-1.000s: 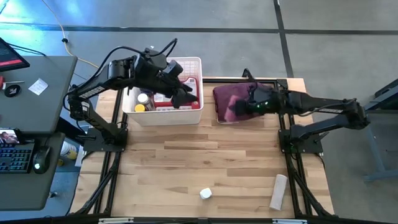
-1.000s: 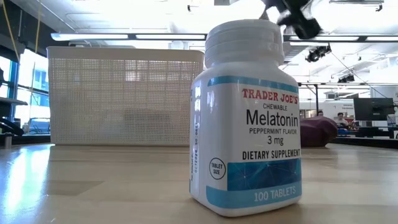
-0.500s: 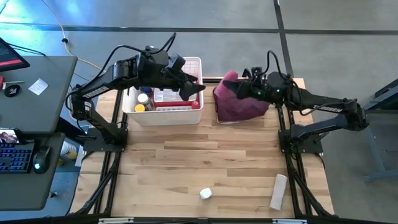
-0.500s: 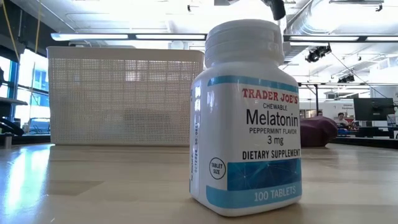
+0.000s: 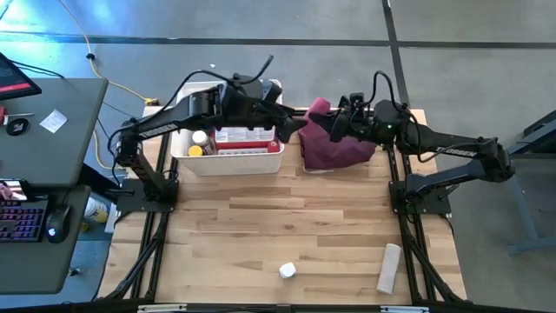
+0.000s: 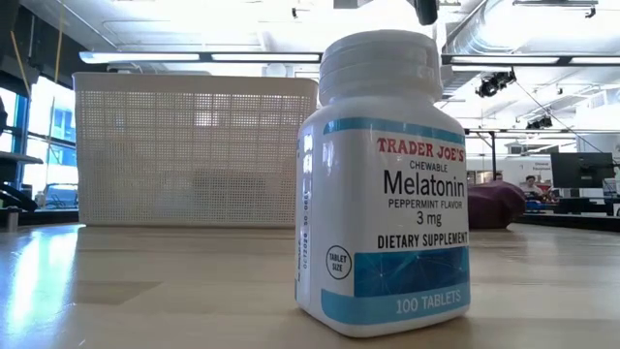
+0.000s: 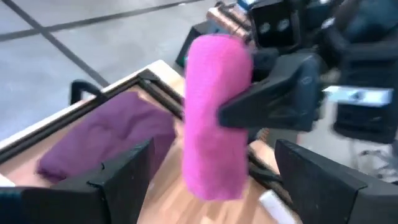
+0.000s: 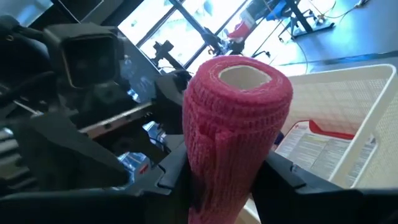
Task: Pick & place medical supplies in basket/bin
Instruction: Put the pink bandage into the white bin
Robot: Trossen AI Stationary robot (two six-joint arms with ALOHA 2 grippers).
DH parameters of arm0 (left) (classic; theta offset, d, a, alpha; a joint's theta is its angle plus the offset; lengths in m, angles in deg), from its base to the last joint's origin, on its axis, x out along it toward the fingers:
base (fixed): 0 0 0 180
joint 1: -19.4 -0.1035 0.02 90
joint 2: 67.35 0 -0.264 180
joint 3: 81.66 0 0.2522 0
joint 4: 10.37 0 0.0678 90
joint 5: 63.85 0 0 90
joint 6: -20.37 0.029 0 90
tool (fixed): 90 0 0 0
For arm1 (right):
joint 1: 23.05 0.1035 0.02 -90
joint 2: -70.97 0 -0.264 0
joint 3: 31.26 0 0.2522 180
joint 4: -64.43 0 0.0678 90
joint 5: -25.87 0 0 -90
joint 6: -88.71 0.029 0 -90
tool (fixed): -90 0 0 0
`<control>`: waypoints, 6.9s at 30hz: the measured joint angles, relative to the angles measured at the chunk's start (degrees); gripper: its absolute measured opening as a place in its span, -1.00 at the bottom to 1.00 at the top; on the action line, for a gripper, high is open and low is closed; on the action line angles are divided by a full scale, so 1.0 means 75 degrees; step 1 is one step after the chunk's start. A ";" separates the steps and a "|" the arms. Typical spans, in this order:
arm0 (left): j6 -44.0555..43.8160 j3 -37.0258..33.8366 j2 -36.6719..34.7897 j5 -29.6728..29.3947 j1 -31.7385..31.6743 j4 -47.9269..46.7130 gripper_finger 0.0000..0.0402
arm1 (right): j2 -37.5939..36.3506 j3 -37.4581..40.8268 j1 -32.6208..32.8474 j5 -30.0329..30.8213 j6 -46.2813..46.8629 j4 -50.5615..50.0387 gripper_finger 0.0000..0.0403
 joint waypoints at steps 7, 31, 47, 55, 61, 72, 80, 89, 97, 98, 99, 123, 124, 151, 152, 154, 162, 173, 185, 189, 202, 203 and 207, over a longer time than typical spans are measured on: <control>0.0699 0.0019 0.0300 -0.0491 0.0133 0.0093 0.81 | 0.0000 0.0003 0.0000 -0.0021 -0.0003 0.0113 -0.39; 0.1205 0.0003 0.0607 -0.0622 0.0271 0.0738 0.32 | 0.0000 0.0006 0.0000 -0.0228 -0.0145 0.0229 -0.38; 0.1162 -0.0001 0.0484 -0.0170 0.0268 0.0622 -0.25 | -0.0017 0.0017 0.0006 -0.0241 -0.0413 0.0070 -0.38; 0.0961 -0.0011 0.0162 0.0094 0.0167 0.0471 -0.29 | -0.0020 0.0003 0.0009 -0.0363 -0.0593 0.0247 -0.38; 0.0547 -0.0008 -0.0091 0.0251 -0.0201 -0.0010 -0.29 | -0.0051 0.0016 -0.0001 -0.0338 -0.0684 0.0040 -0.14; 0.0225 0.0021 -0.0715 0.0312 -0.1044 -0.1796 -0.32 | -0.0041 0.0032 -0.0005 -0.0543 -0.0750 -0.0006 0.31; -0.0404 -0.0140 -0.0781 -0.0465 -0.1594 -0.4132 -0.31 | -0.0041 0.0026 0.0000 -0.0614 -0.0737 -0.0144 0.32; -0.0383 -0.2201 -0.0745 0.0009 -0.1796 -0.4000 -0.30 | -0.0041 0.0023 0.0000 -0.0615 -0.0717 -0.0212 0.32; 0.0263 -0.3697 -0.0717 0.0920 -0.1789 -0.3486 -0.30 | -0.0038 0.0017 0.0000 -0.0670 -0.0484 -0.0299 0.32; 0.0378 -0.3773 -0.0716 0.0945 -0.1787 -0.3350 -0.30 | -0.0038 0.0017 0.0000 -0.0670 -0.0481 -0.0313 0.32; 0.0569 -0.3856 -0.0720 0.1014 -0.1786 -0.3152 -0.30 | -0.0038 0.0017 0.0000 -0.0670 -0.0481 -0.0328 0.32; 0.4884 -0.4345 -0.0575 0.0814 -0.2031 -0.1994 -0.30 | -0.0038 0.0017 0.0000 -0.0871 -0.0306 -0.0431 0.32; 0.4850 -0.4345 -0.0576 0.0981 -0.2099 -0.1991 -0.30 | -0.0038 0.0017 0.0000 -0.0871 -0.0306 -0.0430 0.32; 0.3748 -0.4280 0.0338 0.3012 -0.2634 -0.2364 0.59 | -0.0035 0.0015 0.0006 -0.0985 -0.0149 -0.0465 0.32; 0.3747 -0.4220 0.0344 0.2988 -0.2633 -0.2464 0.65 | -0.0035 0.0015 0.0006 -0.0990 -0.0170 -0.0465 0.32; 0.3761 -0.4072 0.0351 0.2960 -0.2631 -0.2622 0.75 | -0.0035 0.0015 0.0006 -0.0992 -0.0185 -0.0469 0.32; 0.3793 -0.3290 0.0350 0.2981 -0.2567 -0.2950 0.96 | -0.0035 0.0015 0.0006 -0.1437 -0.0338 -0.0802 0.32; 0.3819 -0.1470 0.0336 0.2958 -0.2567 -0.4329 0.82 | -0.0545 0.0012 0.0023 -0.1987 0.0352 -0.3567 0.32; 0.4680 -0.1783 0.0369 -0.0304 -0.2601 -0.3311 0.57 | -0.0869 0.0012 0.0934 -0.2023 0.1290 -0.5778 0.32; 0.4804 -0.2582 0.0571 -0.0388 -0.2815 -0.2492 0.42 | -0.0819 0.0012 0.1388 -0.1546 0.1820 -0.5768 0.32; 0.4580 -0.3337 0.1528 0.2409 -0.2800 -0.2288 0.03 | -0.0822 0.0012 0.2534 -0.0773 0.2917 -0.5780 0.32; 0.4602 -0.3337 0.1528 0.2516 -0.2740 -0.2272 0.01 | -0.0822 0.0012 0.2556 -0.0764 0.2932 -0.5780 0.32; 0.4621 -0.3337 0.1490 0.2488 -0.2719 -0.2413 -0.07 | -0.0822 0.0012 0.2579 -0.0757 0.2938 -0.5814 0.32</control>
